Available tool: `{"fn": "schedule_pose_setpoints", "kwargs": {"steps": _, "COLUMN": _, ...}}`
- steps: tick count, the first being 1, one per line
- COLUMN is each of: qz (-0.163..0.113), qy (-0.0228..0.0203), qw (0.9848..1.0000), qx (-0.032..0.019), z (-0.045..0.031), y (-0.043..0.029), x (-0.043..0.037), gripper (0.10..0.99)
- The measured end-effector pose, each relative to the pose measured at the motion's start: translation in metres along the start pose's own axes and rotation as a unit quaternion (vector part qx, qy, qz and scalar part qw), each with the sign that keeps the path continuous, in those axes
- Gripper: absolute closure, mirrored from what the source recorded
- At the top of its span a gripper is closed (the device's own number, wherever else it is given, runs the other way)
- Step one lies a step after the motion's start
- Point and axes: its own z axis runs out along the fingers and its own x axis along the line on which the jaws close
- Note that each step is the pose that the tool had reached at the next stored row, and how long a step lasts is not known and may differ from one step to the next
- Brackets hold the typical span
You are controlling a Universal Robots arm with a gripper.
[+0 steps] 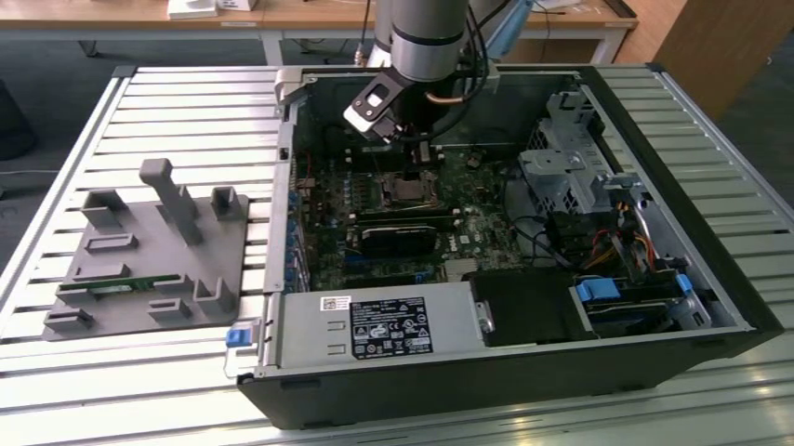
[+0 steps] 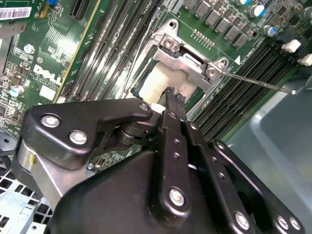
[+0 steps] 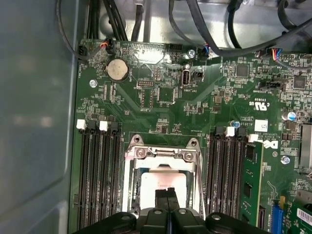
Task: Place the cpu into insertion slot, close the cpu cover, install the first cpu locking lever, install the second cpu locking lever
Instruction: 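Close the cpu cover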
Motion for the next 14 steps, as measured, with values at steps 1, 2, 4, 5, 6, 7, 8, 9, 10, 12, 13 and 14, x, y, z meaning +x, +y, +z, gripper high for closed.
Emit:
{"fn": "schedule_pose_setpoints", "kwargs": {"steps": 1, "qz": 0.0, "qy": 0.0001, "qw": 1.0, "qx": -0.0001, "z": 0.0003, "y": -0.0006, "x": 0.0, "gripper": 0.969}}
{"fn": "schedule_pose_setpoints", "kwargs": {"steps": 2, "qz": 0.0, "qy": 0.0, "qw": 1.0, "qx": -0.0001, "z": 0.0005, "y": -0.001, "x": 0.0001, "gripper": 0.969}}
{"fn": "schedule_pose_setpoints", "kwargs": {"steps": 4, "qz": 0.0, "qy": 0.0, "qw": 1.0, "qx": -0.0002, "z": 0.0012, "y": -0.002, "x": 0.0001, "gripper": 0.969}}
{"fn": "schedule_pose_setpoints", "kwargs": {"steps": 5, "qz": 0.0, "qy": 0.0, "qw": 1.0, "qx": -0.0002, "z": 0.0015, "y": -0.0028, "x": 0.0001, "gripper": 0.969}}
{"fn": "schedule_pose_setpoints", "kwargs": {"steps": 6, "qz": 0.0, "qy": 0.0, "qw": 1.0, "qx": -0.0002, "z": 0.0018, "y": -0.0035, "x": 0.0002, "gripper": 0.969}}
{"fn": "schedule_pose_setpoints", "kwargs": {"steps": 7, "qz": 0.0, "qy": -0.0001, "qw": 1.0, "qx": -0.0002, "z": 0.0018, "y": -0.0039, "x": 0.0002, "gripper": 0.969}}
{"fn": "schedule_pose_setpoints", "kwargs": {"steps": 8, "qz": 0.0, "qy": -0.0001, "qw": 1.0, "qx": -0.0002, "z": 0.0018, "y": -0.0042, "x": 0.0002, "gripper": 0.969}}
{"fn": "schedule_pose_setpoints", "kwargs": {"steps": 9, "qz": 0.0, "qy": 0.0, "qw": 1.0, "qx": -0.0002, "z": 0.0021, "y": -0.0045, "x": 0.0002, "gripper": 0.969}}
{"fn": "schedule_pose_setpoints", "kwargs": {"steps": 10, "qz": 0.0, "qy": 0.0001, "qw": 1.0, "qx": -0.0003, "z": 0.0024, "y": -0.0048, "x": 0.0002, "gripper": 0.969}}
{"fn": "schedule_pose_setpoints", "kwargs": {"steps": 12, "qz": 0.0, "qy": 0.0, "qw": 1.0, "qx": -0.0003, "z": 0.0027, "y": -0.0067, "x": 0.0003, "gripper": 0.969}}
{"fn": "schedule_pose_setpoints", "kwargs": {"steps": 13, "qz": 0.0, "qy": 0.0, "qw": 1.0, "qx": -0.0003, "z": 0.0031, "y": -0.008, "x": 0.0003, "gripper": 0.969}}
{"fn": "schedule_pose_setpoints", "kwargs": {"steps": 14, "qz": 0.0, "qy": 0.0001, "qw": 1.0, "qx": -0.0003, "z": 0.0036, "y": -0.0094, "x": 0.0004, "gripper": 0.969}}
